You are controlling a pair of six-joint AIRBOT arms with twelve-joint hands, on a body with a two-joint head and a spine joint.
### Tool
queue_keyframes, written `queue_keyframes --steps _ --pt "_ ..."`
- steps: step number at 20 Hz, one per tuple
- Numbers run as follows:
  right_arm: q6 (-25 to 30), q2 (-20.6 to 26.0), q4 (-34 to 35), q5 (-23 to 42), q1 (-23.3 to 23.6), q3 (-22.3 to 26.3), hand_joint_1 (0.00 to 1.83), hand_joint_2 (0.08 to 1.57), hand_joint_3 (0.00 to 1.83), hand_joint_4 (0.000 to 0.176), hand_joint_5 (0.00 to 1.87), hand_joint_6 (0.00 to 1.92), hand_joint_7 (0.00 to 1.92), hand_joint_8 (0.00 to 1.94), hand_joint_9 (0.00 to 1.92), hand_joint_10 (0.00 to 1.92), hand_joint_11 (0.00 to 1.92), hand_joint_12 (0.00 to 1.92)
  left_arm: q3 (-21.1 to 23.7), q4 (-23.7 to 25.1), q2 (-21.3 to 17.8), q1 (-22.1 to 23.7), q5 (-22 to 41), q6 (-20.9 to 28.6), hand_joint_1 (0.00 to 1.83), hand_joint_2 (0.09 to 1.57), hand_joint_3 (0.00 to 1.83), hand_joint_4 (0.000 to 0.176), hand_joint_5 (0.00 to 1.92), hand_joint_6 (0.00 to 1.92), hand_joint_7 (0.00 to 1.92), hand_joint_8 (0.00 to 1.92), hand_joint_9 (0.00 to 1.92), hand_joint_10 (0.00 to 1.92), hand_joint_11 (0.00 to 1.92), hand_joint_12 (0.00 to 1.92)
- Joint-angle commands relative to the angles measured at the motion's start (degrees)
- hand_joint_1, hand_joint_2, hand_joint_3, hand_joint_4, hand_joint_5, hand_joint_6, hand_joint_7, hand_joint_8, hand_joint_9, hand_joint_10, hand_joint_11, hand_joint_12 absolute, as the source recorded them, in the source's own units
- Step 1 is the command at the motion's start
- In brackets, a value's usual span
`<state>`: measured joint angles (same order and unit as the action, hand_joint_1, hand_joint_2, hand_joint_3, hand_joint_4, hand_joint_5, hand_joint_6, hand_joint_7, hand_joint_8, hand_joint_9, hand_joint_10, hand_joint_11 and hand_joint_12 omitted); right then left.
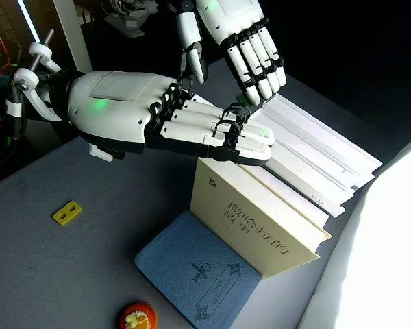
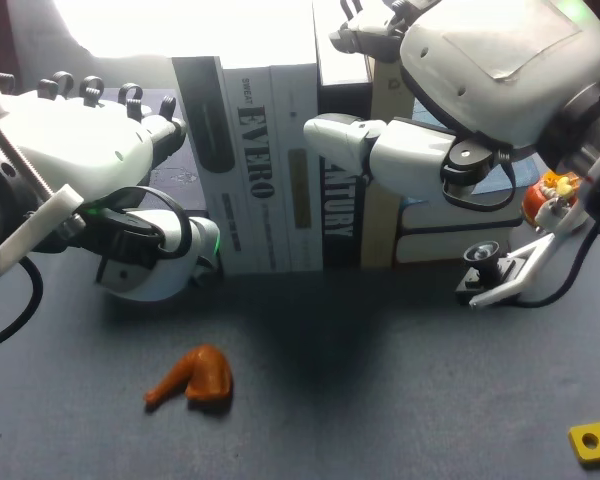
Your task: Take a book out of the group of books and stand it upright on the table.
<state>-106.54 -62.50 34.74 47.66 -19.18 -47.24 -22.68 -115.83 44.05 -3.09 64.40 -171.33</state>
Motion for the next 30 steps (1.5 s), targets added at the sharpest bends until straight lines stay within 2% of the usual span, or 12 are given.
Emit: queue_keyframes --steps 1,4,10,15,17,21,26,30 --pt "0.14 0.06 -2.73 6.22 0.4 -0.12 0.0 1.19 0.0 0.0 0.6 0.14 0.14 0.01 0.0 0.0 0.0 0.0 0.27 5.0 -0.27 0.61 -0.55 -0.05 0.04 1.43 0.0 0.0 0.03 0.0 0.01 0.0 0.02 0.0 0.0 0.18" --pt "0.15 -1.0 -1.91 6.2 0.09 -0.88 0.0 1.18 0.0 0.0 0.61 0.14 0.17 0.02 0.01 0.0 0.0 0.0 0.14 5.01 -0.28 0.61 -0.53 -0.05 0.12 1.42 0.0 0.0 0.03 0.0 0.01 0.0 0.01 0.0 0.0 0.16" --pt "0.08 -1.08 -1.91 5.61 -0.87 -0.63 0.01 1.19 0.0 0.0 0.71 0.16 0.19 0.02 0.0 0.0 0.0 0.0 0.14 5.23 -0.27 0.62 -0.53 -0.15 0.08 1.42 0.0 0.0 0.04 0.0 0.0 0.0 0.02 0.0 0.0 0.22" --pt "-2.61 0.44 -1.88 5.77 -2.87 2.0 0.02 1.18 0.0 0.0 0.84 0.19 0.16 0.0 0.0 0.0 0.0 0.0 0.09 5.46 -0.27 0.63 -0.54 -0.2 0.05 1.42 0.0 0.0 0.03 0.0 0.01 0.0 0.02 0.0 0.0 0.28" --pt "-3.73 0.78 -1.87 6.06 -4.0 2.91 0.02 1.19 0.0 0.0 0.83 0.18 0.13 0.0 0.0 0.0 0.0 0.0 0.12 5.46 -0.27 0.62 -0.54 -0.28 0.06 1.42 0.0 0.0 0.04 0.0 0.01 0.0 0.02 0.0 0.0 0.22" --pt "-4.38 2.28 -1.5 6.24 -4.44 4.91 0.02 1.19 0.0 0.0 0.84 0.16 0.16 0.01 0.0 0.0 0.0 0.0 0.21 5.46 -0.27 0.62 -0.54 -0.28 0.09 1.42 0.0 0.0 0.03 0.0 0.02 0.0 0.03 0.0 0.0 0.28" --pt "-9.32 4.1 2.11 6.54 -5.09 8.52 0.0 1.2 0.0 0.0 0.82 0.14 0.12 0.0 0.0 0.0 0.0 0.0 0.25 5.47 -0.24 0.66 -0.54 -0.28 0.1 1.42 0.0 0.0 0.04 0.01 0.01 0.0 0.03 0.0 0.0 0.23" --pt "-11.89 6.55 3.26 7.42 -6.03 12.08 0.01 1.19 0.0 0.0 0.84 0.13 0.12 0.0 0.0 0.0 0.0 0.0 0.29 5.46 -0.24 0.64 -0.53 -0.28 0.1 1.41 0.0 0.0 0.05 0.0 0.02 0.0 0.03 0.0 0.0 0.26"
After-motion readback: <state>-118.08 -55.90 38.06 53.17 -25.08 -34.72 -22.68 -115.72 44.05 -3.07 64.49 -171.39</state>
